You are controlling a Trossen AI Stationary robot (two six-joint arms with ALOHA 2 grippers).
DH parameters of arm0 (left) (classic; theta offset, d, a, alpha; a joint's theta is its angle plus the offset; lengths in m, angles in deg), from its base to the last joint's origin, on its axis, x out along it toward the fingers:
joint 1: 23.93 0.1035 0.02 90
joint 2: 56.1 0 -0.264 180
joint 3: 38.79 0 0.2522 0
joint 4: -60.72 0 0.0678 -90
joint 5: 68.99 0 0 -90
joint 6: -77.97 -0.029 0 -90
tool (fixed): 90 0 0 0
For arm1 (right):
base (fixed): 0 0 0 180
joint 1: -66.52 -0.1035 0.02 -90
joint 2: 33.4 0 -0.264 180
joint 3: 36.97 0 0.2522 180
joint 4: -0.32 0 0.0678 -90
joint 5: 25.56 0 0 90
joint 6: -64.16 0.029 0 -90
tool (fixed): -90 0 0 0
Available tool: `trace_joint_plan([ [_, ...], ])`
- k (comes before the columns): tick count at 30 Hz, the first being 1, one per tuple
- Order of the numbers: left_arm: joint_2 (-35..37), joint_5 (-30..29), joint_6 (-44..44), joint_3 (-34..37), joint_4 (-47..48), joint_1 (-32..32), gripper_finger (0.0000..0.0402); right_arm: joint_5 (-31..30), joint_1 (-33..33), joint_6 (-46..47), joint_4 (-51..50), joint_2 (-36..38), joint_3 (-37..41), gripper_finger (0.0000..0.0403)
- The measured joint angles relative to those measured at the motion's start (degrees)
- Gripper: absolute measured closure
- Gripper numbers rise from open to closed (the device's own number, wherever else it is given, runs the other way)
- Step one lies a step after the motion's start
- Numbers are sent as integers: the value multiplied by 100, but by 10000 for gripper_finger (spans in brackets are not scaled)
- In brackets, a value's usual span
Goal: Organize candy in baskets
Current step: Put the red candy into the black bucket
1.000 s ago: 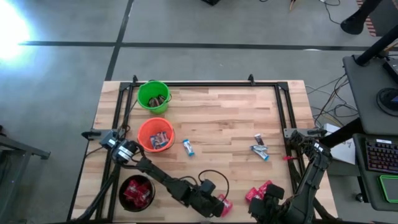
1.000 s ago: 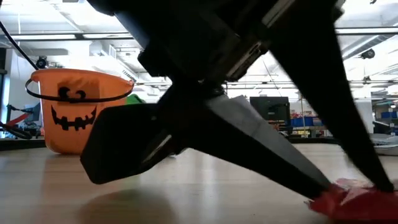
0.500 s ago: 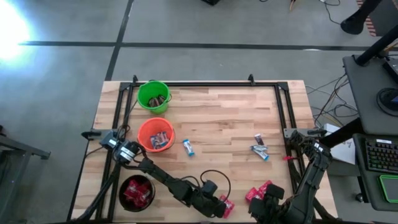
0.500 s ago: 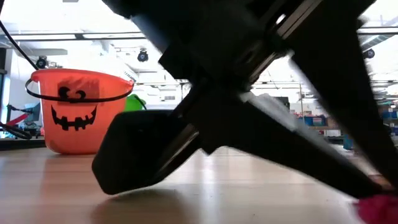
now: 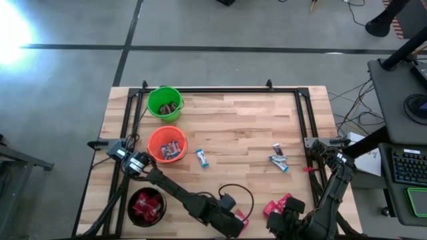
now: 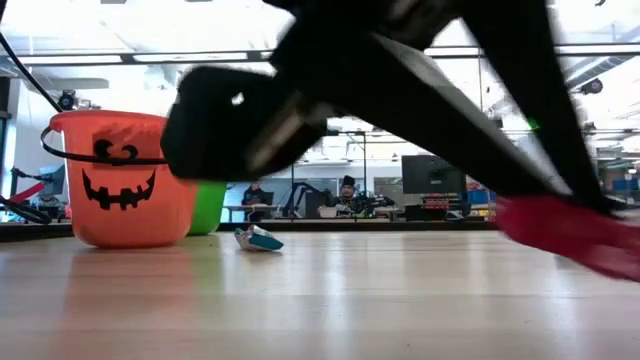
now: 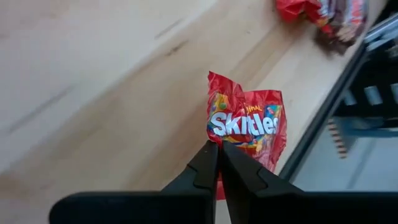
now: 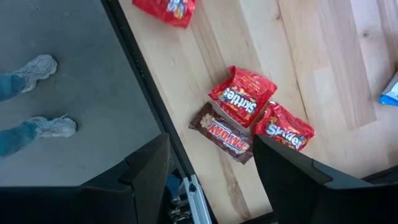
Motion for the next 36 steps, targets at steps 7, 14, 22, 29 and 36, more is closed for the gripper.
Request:
trace_joint_plan([
  [7, 10, -78, -302, -976, 1936, -34, 401, 0, 0, 0, -2, -2, 0, 179],
  [14, 22, -522, -366, -2215, 4104, -161, 401, -48, 1, 0, -2, -2, 0, 179],
  [22, 317, -734, 120, -2432, 5745, -426, 401, -162, 2, 59, -1, -2, 0, 179],
  [29, 545, -723, 372, -2417, 6150, -686, 401, -210, 4, 297, -7, -2, 0, 179],
  [36, 773, -933, 357, -2414, 6154, -884, 401, -362, 4, 770, 0, -2, 0, 179],
])
